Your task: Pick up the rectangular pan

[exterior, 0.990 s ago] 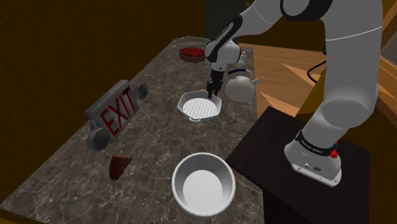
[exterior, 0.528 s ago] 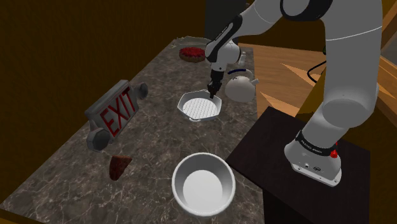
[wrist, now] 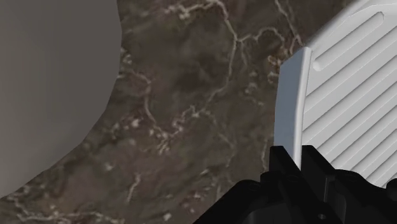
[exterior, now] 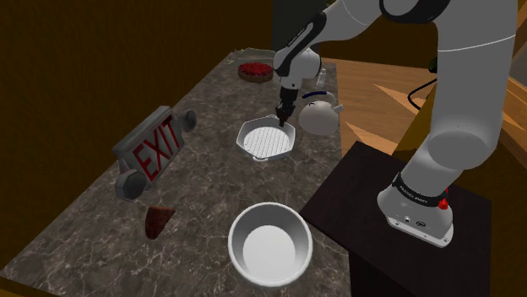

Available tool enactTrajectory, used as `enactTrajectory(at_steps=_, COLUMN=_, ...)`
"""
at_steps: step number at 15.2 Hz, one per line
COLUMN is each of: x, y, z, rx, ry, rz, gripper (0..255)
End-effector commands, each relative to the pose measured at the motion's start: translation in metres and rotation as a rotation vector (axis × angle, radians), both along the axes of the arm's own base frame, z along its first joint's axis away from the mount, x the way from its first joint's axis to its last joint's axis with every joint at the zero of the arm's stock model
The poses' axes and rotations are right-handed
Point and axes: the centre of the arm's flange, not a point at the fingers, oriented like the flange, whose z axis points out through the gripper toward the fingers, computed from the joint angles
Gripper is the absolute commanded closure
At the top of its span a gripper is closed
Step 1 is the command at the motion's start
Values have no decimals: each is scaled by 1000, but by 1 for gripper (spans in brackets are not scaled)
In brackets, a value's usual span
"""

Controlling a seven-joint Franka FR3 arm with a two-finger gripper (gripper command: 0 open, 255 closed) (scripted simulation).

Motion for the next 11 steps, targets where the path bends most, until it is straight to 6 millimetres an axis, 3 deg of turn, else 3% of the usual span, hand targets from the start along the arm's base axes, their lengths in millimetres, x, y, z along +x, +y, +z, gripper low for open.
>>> enactTrajectory(at_steps=1, x=0, y=-1, z=12, rx=0, ry=0, rz=0, gripper=255)
enactTrajectory(at_steps=9, x=0, y=-1, z=54, rx=0, ry=0, rz=0, gripper=255)
enactTrajectory(at_steps=11, x=0, y=-1, z=55, rx=0, ry=0, rz=0, gripper=255)
